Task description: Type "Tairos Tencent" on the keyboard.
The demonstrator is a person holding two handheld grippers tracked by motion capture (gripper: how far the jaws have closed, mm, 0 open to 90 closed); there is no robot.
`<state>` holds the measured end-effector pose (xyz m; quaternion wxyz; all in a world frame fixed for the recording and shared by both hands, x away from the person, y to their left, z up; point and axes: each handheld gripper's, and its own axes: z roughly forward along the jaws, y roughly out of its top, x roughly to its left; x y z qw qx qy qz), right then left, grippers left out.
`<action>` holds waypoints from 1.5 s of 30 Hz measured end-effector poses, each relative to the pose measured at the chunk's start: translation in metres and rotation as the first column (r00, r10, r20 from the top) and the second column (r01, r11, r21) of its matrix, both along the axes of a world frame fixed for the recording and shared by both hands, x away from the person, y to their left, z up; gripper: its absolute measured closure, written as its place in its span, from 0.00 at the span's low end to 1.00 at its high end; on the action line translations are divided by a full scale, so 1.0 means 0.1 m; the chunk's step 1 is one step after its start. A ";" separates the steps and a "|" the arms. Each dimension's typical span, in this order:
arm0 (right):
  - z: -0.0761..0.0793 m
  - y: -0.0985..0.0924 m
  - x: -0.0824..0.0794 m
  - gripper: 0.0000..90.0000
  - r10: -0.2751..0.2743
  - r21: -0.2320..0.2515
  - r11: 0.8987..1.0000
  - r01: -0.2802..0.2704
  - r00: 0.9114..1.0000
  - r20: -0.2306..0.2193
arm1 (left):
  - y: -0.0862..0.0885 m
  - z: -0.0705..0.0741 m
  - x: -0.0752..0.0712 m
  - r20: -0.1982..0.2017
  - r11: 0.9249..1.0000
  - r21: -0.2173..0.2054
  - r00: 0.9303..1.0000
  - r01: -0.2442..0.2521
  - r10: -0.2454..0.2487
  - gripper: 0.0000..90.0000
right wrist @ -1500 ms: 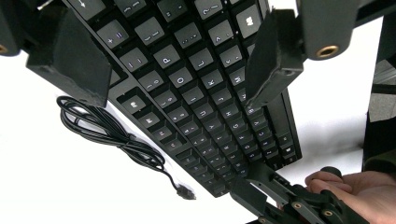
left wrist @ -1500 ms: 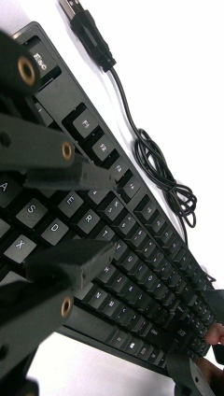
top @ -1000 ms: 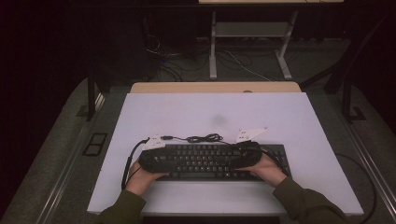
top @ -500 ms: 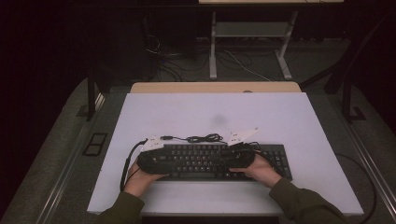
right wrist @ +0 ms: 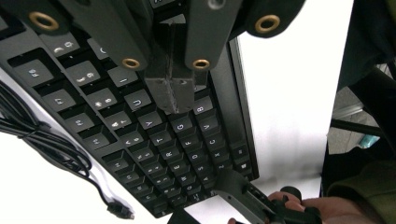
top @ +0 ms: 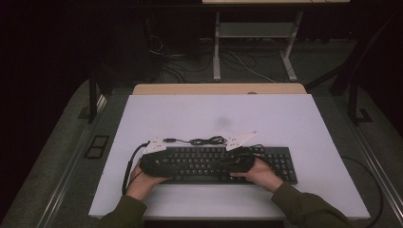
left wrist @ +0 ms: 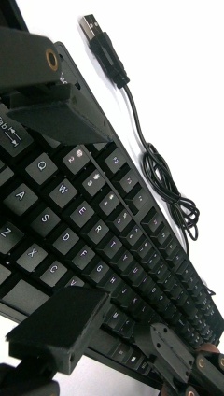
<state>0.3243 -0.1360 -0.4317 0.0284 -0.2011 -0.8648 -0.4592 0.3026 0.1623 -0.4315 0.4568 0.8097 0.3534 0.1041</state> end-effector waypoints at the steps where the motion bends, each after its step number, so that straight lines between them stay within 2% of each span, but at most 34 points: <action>1: -0.01 0.01 0.00 0.99 0.003 -0.005 1.000 -0.003 1.000 0.001 | 0.00 0.00 0.00 -0.001 1.000 0.001 1.000 -0.001 0.001 0.21; 16: -0.05 0.19 0.00 0.99 0.046 -0.041 0.998 -0.046 0.999 0.000 | 0.07 -0.01 -0.09 -0.003 1.000 0.001 1.000 -0.013 0.013 0.20; 21: -0.07 0.23 0.00 0.99 0.046 -0.063 0.997 -0.046 0.999 0.004 | 0.08 -0.01 -0.10 -0.002 1.000 -0.001 1.000 -0.012 0.012 0.20; 29: -0.09 0.25 0.00 0.99 0.046 -0.073 0.996 -0.046 0.999 -0.003 | 0.07 -0.01 -0.10 -0.003 1.000 -0.003 1.000 -0.010 0.010 0.20; 30: -0.10 0.25 0.00 1.00 0.043 -0.086 0.995 -0.043 0.999 -0.006 | 0.07 -0.01 -0.10 -0.003 1.000 -0.003 1.000 -0.009 0.009 0.20; 45: -0.08 0.23 0.00 0.99 0.039 -0.073 0.997 -0.039 0.999 0.001 | 0.06 -0.01 -0.10 -0.001 1.000 0.000 1.000 -0.003 0.003 0.21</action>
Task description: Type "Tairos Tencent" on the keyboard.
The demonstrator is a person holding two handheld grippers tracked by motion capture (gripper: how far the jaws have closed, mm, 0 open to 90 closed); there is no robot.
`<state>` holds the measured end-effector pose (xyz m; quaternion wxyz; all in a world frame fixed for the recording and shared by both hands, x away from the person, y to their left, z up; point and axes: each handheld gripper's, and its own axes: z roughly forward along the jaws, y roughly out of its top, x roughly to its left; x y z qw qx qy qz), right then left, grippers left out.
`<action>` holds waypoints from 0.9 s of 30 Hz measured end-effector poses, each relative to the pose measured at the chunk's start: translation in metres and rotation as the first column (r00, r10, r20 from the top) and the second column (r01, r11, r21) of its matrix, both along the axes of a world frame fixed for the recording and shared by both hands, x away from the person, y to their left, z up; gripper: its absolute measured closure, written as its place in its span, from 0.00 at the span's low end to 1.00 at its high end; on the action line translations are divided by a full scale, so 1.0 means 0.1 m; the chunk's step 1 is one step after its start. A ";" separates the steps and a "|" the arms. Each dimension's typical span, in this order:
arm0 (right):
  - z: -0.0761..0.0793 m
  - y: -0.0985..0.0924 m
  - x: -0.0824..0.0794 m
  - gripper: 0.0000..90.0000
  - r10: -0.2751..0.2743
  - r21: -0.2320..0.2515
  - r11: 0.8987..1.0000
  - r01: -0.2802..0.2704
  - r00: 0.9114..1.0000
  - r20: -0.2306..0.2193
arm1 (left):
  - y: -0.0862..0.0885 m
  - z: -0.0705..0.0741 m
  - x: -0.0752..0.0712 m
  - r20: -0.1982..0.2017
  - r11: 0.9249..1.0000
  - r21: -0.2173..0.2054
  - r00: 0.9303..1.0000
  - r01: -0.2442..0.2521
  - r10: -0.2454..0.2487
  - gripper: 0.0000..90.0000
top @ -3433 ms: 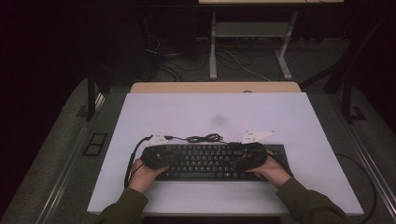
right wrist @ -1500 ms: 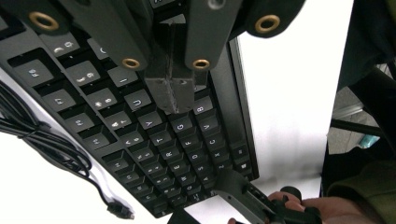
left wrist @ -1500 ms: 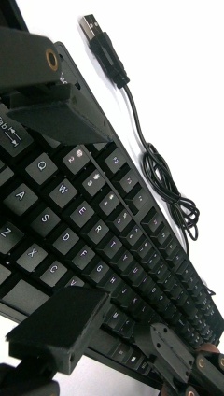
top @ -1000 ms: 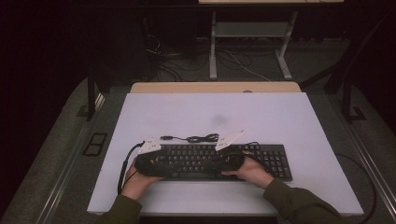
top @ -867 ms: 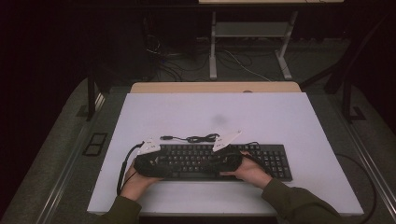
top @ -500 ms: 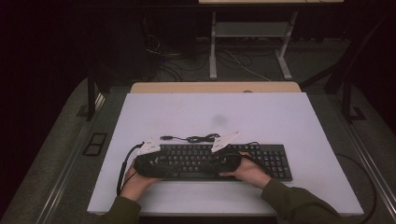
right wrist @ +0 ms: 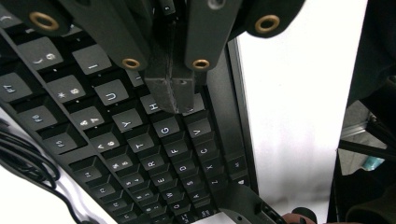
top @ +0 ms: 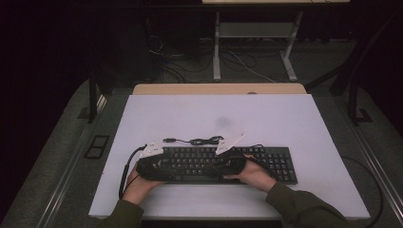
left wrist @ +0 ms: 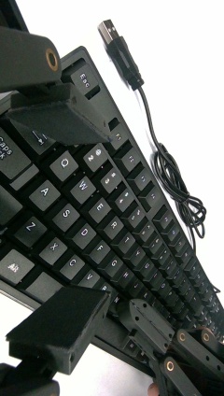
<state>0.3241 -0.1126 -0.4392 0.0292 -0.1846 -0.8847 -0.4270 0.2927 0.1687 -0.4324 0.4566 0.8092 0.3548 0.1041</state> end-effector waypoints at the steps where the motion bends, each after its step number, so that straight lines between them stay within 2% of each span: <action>1: 0.00 0.00 0.00 0.99 -0.001 0.002 1.000 0.001 1.000 -0.004 | 0.00 0.00 0.00 0.000 1.000 0.000 1.000 0.001 -0.001 0.21; 7: 0.03 -0.03 0.01 0.99 -0.004 0.025 1.000 0.004 1.000 -0.001 | -0.01 0.01 -0.01 0.006 1.000 -0.001 1.000 0.011 -0.011 0.26; 11: 0.05 -0.06 0.02 0.95 -0.009 0.041 0.999 0.010 1.000 -0.006 | -0.03 0.01 -0.02 0.007 1.000 0.003 1.000 0.024 -0.024 0.33; 17: 0.07 -0.10 0.03 0.85 -0.016 0.056 0.998 0.016 1.000 -0.011 | -0.05 0.02 -0.02 0.004 0.999 0.003 0.999 0.048 -0.048 0.45; 27: 0.08 -0.14 0.06 0.66 -0.042 0.071 0.997 0.043 0.999 -0.008 | -0.09 0.01 -0.02 -0.025 0.996 0.005 0.996 0.088 -0.088 0.65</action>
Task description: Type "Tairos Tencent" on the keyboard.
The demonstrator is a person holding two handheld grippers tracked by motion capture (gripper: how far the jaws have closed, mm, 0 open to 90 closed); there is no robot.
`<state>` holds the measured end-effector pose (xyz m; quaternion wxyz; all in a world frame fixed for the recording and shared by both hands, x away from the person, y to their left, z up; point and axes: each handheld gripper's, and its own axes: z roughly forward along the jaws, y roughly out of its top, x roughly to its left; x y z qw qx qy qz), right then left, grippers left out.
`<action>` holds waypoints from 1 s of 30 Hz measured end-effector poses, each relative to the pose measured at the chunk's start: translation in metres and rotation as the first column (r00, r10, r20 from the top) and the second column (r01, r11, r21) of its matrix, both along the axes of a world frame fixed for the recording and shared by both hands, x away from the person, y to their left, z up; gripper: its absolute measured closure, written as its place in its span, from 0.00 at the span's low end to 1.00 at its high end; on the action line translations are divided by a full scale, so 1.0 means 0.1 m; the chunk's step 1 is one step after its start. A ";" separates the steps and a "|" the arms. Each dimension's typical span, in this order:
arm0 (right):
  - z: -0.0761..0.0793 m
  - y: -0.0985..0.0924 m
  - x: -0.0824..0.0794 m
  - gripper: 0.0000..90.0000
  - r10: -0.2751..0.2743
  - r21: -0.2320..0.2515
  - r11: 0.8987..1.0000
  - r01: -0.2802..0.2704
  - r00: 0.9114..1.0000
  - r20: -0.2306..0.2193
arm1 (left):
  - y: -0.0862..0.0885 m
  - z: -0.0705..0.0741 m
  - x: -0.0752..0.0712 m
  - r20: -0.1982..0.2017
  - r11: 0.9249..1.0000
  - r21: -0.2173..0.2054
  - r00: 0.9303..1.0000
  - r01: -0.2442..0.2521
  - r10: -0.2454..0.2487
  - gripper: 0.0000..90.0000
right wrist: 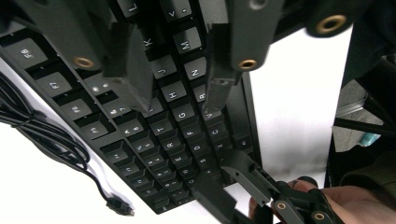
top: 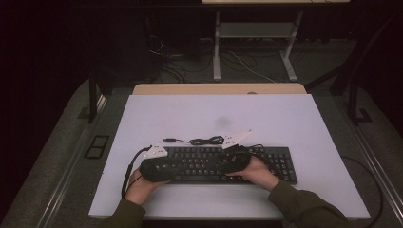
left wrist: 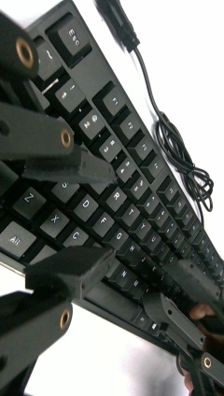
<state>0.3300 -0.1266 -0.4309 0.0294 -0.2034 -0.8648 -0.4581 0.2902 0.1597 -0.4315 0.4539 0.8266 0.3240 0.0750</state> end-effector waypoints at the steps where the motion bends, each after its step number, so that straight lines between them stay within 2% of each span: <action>1: 0.00 0.00 0.00 0.65 -0.003 0.001 1.000 0.003 1.000 -0.001 | 0.00 0.00 0.00 -0.003 1.000 -0.002 1.000 0.003 -0.003 0.67; 9: 0.00 -0.03 0.02 0.49 -0.039 0.008 0.999 0.039 0.999 0.005 | -0.04 0.00 -0.01 -0.017 0.999 0.001 0.999 0.037 -0.037 0.84; 16: 0.00 -0.05 0.04 0.40 -0.082 -0.005 0.997 0.082 0.996 0.023 | -0.09 0.00 -0.02 -0.032 0.997 0.010 0.997 0.077 -0.077 0.98; 30: -0.01 -0.06 0.06 0.32 -0.119 -0.027 0.992 0.120 0.992 0.041 | -0.18 -0.04 0.00 -0.039 0.995 0.030 0.995 0.090 -0.089 0.98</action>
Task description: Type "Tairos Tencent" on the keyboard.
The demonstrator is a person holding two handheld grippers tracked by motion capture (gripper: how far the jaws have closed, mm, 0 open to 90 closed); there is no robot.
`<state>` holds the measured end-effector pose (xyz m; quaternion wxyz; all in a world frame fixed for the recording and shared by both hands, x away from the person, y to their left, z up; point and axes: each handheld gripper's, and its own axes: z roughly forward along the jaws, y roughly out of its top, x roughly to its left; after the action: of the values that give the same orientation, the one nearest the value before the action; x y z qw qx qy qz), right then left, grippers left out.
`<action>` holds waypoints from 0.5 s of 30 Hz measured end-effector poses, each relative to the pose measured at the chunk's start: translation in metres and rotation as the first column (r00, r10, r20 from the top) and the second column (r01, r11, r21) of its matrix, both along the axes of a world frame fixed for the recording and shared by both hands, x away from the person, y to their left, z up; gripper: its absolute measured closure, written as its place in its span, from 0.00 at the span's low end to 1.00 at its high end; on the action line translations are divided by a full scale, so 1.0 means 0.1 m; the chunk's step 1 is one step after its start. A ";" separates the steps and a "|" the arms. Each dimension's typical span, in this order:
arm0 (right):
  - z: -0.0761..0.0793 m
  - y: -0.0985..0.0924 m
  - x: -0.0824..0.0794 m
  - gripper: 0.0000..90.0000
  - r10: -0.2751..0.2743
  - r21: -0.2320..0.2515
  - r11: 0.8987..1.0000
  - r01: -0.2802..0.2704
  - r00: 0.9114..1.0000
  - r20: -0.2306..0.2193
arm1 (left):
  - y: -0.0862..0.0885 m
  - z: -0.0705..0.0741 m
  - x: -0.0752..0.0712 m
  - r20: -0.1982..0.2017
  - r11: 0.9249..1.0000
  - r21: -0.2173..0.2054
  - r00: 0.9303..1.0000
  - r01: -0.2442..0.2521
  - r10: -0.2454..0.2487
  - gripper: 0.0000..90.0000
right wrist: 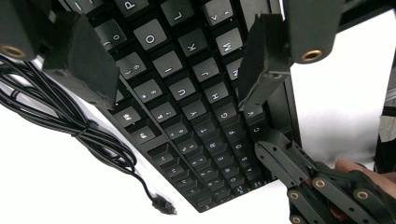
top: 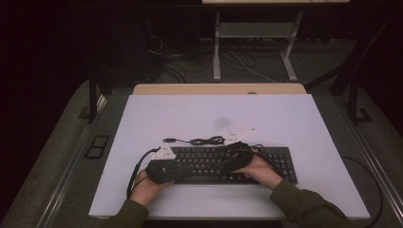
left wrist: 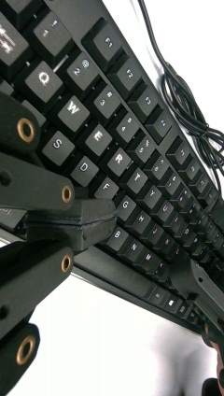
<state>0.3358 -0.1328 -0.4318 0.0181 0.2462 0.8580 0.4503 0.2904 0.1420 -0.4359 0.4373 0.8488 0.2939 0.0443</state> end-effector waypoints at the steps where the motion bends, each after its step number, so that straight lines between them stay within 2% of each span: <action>1: 0.00 0.00 0.00 0.32 -0.001 -0.002 1.000 0.001 1.000 0.002 | -0.01 0.00 0.00 0.000 1.000 0.002 1.000 0.002 -0.002 0.98; 15: 0.00 -0.01 0.00 0.31 -0.008 -0.007 1.000 0.008 1.000 0.007 | -0.02 -0.02 0.02 0.002 1.000 0.022 1.000 0.004 -0.004 0.98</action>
<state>0.3355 -0.1337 -0.4315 0.0239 0.2478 0.8587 0.4480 0.2922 0.1397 -0.4378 0.4283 0.8541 0.2914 0.0474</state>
